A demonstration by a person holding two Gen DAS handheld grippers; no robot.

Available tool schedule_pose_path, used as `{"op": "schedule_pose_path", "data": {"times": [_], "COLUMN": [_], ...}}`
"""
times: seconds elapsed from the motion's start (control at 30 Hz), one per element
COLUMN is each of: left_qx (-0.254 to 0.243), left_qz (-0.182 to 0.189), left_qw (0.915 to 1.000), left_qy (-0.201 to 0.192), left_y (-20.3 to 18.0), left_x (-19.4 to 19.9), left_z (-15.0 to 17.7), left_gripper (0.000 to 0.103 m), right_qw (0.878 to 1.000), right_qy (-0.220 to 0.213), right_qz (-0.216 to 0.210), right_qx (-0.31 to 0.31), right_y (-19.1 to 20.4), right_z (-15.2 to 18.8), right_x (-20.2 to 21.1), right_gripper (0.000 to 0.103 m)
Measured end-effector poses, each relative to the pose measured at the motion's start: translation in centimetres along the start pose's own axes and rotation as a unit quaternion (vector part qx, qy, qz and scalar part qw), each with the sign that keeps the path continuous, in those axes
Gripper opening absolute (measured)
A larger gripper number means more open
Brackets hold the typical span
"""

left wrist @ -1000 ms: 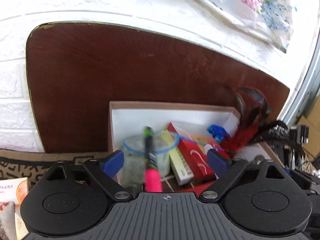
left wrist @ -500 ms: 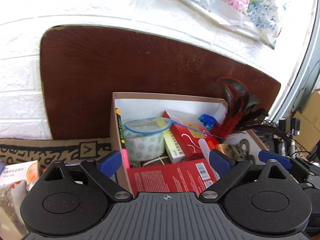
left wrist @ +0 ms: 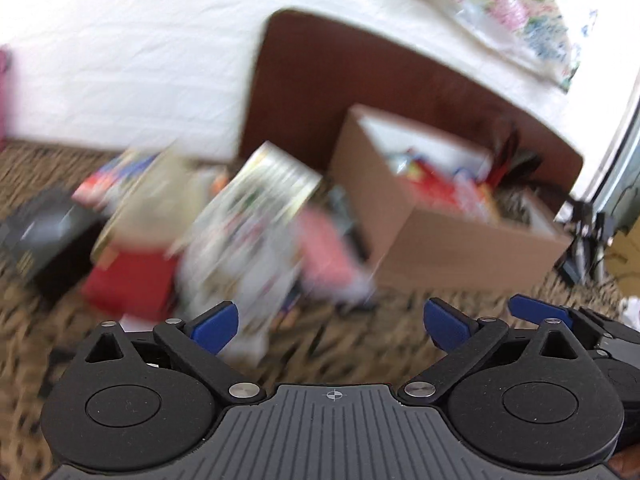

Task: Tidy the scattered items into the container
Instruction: 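Return both tools to the table toward the drawstring cloth bag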

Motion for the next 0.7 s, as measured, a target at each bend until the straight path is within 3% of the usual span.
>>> {"op": "schedule_pose_path", "data": {"times": [0.13,0.27,0.47,0.7], "left_qx": [0.018,0.019,0.044,0.026], "left_qz": [-0.015,-0.051,-0.058,-0.019], "left_qw": [0.9991,0.998,0.9973,0.9995], "left_qy": [0.034,0.03,0.013,-0.004], "left_y": [3.6,6.7,10.1,10.0], "left_x": [1.8,3.3,4.4,4.1], "left_z": [4.0,5.1,4.5,2.8], "left_gripper": [0.103,0.103,0.103,0.1], "right_qw": [0.997,0.993,0.994,0.995], "right_qy": [0.055,0.093,0.084,0.068], "right_qz": [-0.033,-0.053,-0.066,-0.037], "right_qx": [-0.033,-0.043,0.027,0.058], "right_y": [2.8,5.8,9.7,10.2], "right_z": [4.4,7.0,6.6,4.8], "right_x": [-1.2,-2.1,-2.2,-3.7], "right_gripper": [0.102,0.102,0.102,0.102]}}
Point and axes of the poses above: each gripper's, at about its wrist camera, not at the fingertips, and x roughly against the way its jaws point, y to its left, z to its underside, the point moved 8 cm from there along -x, roughly the way its jaws point, and after that the axes turned 7 degrees about -x, right-handed, at the moved point
